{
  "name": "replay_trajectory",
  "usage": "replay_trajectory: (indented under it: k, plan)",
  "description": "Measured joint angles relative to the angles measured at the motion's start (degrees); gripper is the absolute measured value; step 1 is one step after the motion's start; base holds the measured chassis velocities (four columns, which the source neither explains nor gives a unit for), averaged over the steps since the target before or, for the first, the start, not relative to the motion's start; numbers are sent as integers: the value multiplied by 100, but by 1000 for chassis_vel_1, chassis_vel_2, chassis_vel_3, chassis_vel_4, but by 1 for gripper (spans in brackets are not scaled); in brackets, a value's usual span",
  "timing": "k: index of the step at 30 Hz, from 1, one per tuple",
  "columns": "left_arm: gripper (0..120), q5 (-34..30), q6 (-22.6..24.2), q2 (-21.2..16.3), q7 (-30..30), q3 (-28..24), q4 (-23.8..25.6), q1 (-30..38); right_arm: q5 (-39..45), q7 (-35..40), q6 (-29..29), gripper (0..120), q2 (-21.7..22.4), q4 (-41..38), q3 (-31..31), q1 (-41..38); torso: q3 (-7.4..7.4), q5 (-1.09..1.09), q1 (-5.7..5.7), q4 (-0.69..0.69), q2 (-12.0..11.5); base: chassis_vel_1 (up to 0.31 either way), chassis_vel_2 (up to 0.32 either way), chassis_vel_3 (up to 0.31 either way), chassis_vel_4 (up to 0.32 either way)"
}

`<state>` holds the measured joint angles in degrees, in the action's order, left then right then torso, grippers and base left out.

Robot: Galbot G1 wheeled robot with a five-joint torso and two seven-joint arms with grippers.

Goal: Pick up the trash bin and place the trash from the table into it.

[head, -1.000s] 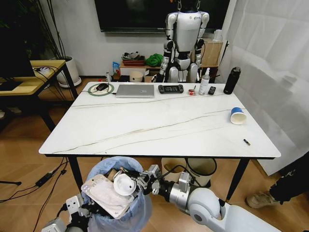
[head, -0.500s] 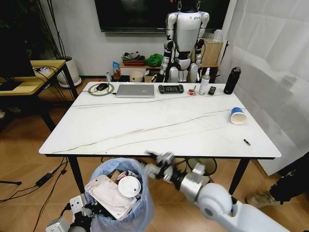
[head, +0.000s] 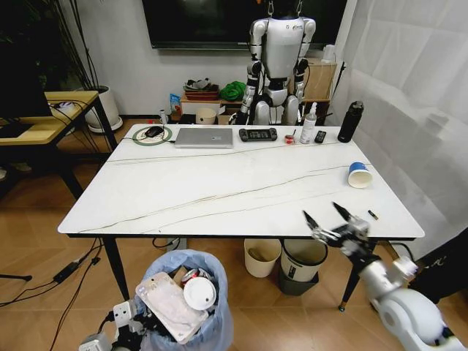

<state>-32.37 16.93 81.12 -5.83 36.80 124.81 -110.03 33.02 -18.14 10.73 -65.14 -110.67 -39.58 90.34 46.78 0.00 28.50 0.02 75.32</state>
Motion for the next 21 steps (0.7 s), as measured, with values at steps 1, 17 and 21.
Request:
replay_trajectory:
  k: [1,17,21]
  plan:
    - [0,-26,-21,-57,23,18,-16,0,-79,-129,64,100,-273,78,-147,107,0,1,0,-2,0,0,0,0,0]
    - [0,-47,-181,-222,186,-40,-24,-99,-434,-1111,505,100,-2029,446,-675,507,0,-1,0,0,0,0,0,0,0]
    - [0,-25,-197,-182,196,-47,-24,-109,-368,-1117,503,100,-2057,446,-674,479,0,-1,0,0,0,0,0,0,0]
